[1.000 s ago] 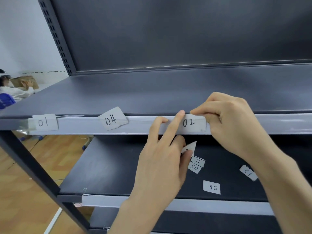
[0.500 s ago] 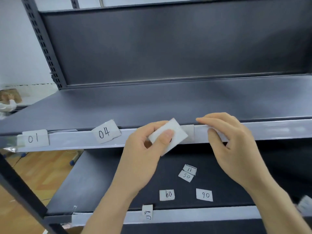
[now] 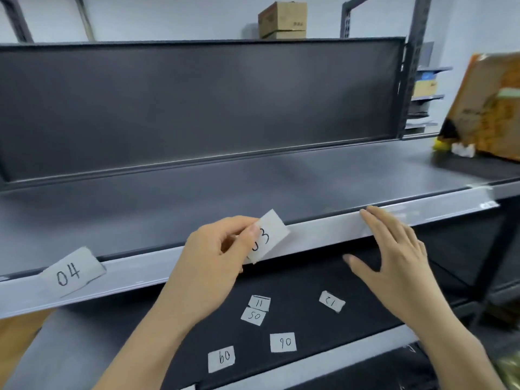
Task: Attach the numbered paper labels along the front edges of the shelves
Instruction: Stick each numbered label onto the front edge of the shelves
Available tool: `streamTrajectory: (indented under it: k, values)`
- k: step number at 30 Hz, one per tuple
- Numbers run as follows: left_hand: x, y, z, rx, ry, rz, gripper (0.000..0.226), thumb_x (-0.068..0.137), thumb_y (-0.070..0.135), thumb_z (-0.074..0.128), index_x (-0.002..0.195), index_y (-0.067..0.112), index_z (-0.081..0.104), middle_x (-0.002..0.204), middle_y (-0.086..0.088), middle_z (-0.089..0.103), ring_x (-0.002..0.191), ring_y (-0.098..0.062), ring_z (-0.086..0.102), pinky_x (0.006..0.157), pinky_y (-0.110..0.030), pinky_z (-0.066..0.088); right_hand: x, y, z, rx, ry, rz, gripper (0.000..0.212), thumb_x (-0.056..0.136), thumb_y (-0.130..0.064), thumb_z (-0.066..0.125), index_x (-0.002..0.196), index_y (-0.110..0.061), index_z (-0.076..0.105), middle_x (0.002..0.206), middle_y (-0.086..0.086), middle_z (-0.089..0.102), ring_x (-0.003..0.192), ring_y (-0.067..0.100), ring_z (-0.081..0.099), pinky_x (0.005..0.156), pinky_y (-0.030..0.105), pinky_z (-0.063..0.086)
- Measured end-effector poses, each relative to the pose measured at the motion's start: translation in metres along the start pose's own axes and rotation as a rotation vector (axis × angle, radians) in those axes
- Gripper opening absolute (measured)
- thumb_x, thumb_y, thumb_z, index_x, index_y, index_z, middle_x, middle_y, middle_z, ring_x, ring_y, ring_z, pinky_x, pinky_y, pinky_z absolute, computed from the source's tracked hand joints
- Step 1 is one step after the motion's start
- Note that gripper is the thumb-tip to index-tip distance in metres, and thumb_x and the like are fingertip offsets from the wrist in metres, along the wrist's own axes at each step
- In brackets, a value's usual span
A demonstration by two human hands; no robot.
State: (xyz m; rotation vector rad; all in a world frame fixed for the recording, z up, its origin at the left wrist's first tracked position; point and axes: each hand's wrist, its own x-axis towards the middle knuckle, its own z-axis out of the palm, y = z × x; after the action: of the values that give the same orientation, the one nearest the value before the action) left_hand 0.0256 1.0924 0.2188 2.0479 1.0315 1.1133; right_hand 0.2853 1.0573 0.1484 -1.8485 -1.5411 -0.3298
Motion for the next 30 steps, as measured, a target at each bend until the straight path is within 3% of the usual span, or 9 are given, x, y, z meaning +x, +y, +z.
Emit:
streamTrajectory:
  k: [3, 8, 13, 19, 30]
  values:
    - [0.017, 0.008, 0.024, 0.134, 0.073, 0.044, 0.022, 0.097, 0.030, 0.051, 0.093, 0.035, 0.072, 0.081, 0.021, 0.068, 0.071, 0.000, 0.057, 0.063, -0.010, 0.040, 0.010, 0.017, 0.001, -0.009, 0.042, -0.081, 0.071, 0.077, -0.036, 0.075, 0.140, -0.022, 0.044, 0.141, 0.002, 0.040, 0.129, 0.027, 0.040, 0.099, 0.043, 0.038]
    - [0.048, 0.026, 0.071, 0.261, 0.208, 0.047, 0.021, 0.096, 0.029, 0.054, 0.087, 0.028, 0.072, 0.078, 0.017, 0.066, 0.068, -0.002, 0.054, 0.061, -0.010, 0.039, 0.018, 0.037, 0.010, -0.001, 0.138, -0.230, 0.062, 0.075, -0.038, 0.077, 0.131, -0.026, 0.054, 0.133, 0.009, 0.046, 0.121, 0.030, 0.043, 0.093, 0.045, 0.041]
    - [0.068, 0.038, 0.103, 0.378, 0.226, 0.053, 0.020, 0.097, 0.027, 0.053, 0.088, 0.026, 0.071, 0.082, 0.019, 0.063, 0.073, -0.008, 0.057, 0.067, -0.018, 0.042, 0.028, 0.045, 0.009, 0.070, 0.162, -0.356, 0.049, 0.078, -0.036, 0.074, 0.122, -0.022, 0.058, 0.125, 0.003, 0.051, 0.119, 0.027, 0.047, 0.097, 0.038, 0.032]
    - [0.068, 0.036, 0.104, 0.393, 0.176, 0.016, 0.020, 0.099, 0.023, 0.051, 0.094, 0.024, 0.071, 0.078, 0.004, 0.066, 0.073, -0.018, 0.052, 0.063, -0.014, 0.038, 0.036, 0.045, 0.013, 0.168, 0.190, -0.377, 0.047, 0.072, -0.030, 0.079, 0.112, -0.018, 0.057, 0.115, -0.001, 0.053, 0.112, 0.024, 0.048, 0.092, 0.036, 0.035]
    - [0.077, 0.036, 0.105, 0.368, 0.167, 0.139, 0.019, 0.098, 0.020, 0.055, 0.102, 0.019, 0.073, 0.083, 0.017, 0.068, 0.077, 0.000, 0.056, 0.069, -0.009, 0.039, 0.035, 0.043, 0.019, 0.266, 0.240, -0.371, 0.041, 0.071, -0.020, 0.079, 0.105, -0.015, 0.055, 0.111, 0.002, 0.056, 0.106, 0.026, 0.048, 0.086, 0.036, 0.035]
